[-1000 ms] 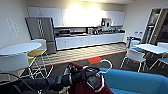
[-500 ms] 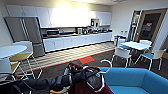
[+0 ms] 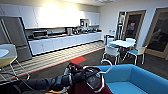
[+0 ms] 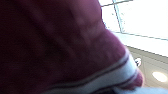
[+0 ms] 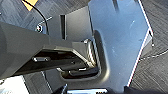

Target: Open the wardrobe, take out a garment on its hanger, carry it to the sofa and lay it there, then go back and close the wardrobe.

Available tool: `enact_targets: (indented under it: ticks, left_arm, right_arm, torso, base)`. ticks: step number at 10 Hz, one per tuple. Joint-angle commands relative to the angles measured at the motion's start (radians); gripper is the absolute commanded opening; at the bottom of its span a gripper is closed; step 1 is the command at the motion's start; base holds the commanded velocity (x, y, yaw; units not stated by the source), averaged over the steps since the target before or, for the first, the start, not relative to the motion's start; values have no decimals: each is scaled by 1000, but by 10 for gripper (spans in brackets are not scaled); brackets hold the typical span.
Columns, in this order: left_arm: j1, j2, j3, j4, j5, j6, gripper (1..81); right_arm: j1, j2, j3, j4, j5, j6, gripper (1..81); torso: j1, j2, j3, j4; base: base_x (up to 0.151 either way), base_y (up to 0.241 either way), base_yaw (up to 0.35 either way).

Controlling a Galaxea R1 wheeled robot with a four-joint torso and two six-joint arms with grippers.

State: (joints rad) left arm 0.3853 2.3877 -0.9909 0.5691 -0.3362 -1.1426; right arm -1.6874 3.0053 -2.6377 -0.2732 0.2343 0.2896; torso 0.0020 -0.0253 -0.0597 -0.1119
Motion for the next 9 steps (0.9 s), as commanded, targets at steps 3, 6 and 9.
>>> enact_targets:
  ticks: [3,6,9]
  left_arm:
    - [-170,-11,57,35,-76,18,10]
    - [-170,-16,57,35,-76,18,10]
    - [-168,-16,57,35,-76,18,10]
  right_arm:
    - [24,3,1,-14,-47,0,811]
    - [24,10,-1,-14,-49,0,811]
    - [24,11,-5,-14,-47,0,811]
  torso:
    - [0,0,0,0]
    - [0,0,0,0]
    - [0,0,0,0]
  base:
    - [0,0,-299]
    - [0,0,-300]
    - [0,0,-300]
